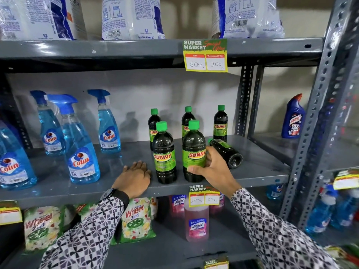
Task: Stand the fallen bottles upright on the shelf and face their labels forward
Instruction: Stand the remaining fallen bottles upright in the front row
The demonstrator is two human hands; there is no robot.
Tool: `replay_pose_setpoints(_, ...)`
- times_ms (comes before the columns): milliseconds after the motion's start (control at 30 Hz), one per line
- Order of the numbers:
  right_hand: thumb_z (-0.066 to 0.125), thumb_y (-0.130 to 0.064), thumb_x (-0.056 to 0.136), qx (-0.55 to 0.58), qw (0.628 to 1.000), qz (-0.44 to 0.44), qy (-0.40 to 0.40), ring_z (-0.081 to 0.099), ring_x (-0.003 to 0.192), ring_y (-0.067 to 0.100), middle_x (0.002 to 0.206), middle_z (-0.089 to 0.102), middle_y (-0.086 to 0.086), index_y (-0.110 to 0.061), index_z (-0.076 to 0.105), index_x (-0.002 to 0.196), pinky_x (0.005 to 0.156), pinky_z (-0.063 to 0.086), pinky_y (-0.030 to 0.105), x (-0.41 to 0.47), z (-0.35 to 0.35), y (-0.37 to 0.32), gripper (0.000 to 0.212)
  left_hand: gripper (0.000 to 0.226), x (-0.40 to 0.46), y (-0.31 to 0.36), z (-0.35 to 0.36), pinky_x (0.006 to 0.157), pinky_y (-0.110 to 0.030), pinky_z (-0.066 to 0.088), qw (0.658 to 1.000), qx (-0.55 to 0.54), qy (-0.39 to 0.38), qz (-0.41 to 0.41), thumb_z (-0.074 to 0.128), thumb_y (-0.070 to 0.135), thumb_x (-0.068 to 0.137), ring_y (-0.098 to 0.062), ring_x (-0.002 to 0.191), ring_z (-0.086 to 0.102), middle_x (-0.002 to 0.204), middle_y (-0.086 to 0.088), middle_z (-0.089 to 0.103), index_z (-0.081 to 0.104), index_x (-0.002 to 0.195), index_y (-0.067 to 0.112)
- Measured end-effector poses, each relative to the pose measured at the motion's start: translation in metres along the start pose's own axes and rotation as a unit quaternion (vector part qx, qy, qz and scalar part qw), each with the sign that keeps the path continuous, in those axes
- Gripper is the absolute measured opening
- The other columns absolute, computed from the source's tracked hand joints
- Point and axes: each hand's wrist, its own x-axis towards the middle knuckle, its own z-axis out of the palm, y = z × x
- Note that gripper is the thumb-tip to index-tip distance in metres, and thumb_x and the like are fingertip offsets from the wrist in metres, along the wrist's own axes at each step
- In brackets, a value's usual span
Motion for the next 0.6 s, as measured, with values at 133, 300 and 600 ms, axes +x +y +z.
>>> replay_pose_setpoints(133,0.095,-0.021,0.076,0.000,1.000,0.005,-0.024,0.071,0.114,0.001,0.124,0.074,-0.008,-0.028,0.055,0.133,0.106,0.056,0.031,-0.009,-0.002,-0.006,0.069,0.060,-0.001,0.000,-0.001,0.129,-0.047,0.008,1.000,-0.003,0.000,-0.001,0.022,0.038,0.108,-0.025,0.159,0.014,0.171,-0.010,0.016,0.021,0.161,0.010)
replay_pose_setpoints(300,0.079,-0.040,0.091,-0.088,0.980,-0.072,0.163,0.068,0.105,0.006,0.115,0.072,-0.009,-0.021,0.060,0.139,0.092,0.058,0.029,-0.004,-0.031,-0.030,0.054,0.060,0.000,-0.002,0.001,0.130,-0.047,0.008,1.000,-0.006,0.000,0.003,0.021,0.039,0.108,-0.025,0.159,0.014,0.171,-0.009,0.017,0.021,0.161,0.011)
replay_pose_setpoints(600,0.077,-0.030,0.094,-0.175,0.925,0.336,-0.007,0.063,0.080,0.024,0.098,0.069,0.013,-0.002,0.065,0.124,0.066,0.052,0.033,0.077,-0.112,-0.030,0.043,0.059,0.000,-0.001,0.001,0.130,-0.047,0.010,1.000,-0.005,-0.002,0.008,0.021,0.040,0.108,-0.024,0.159,0.014,0.171,-0.009,0.017,0.021,0.161,0.012)
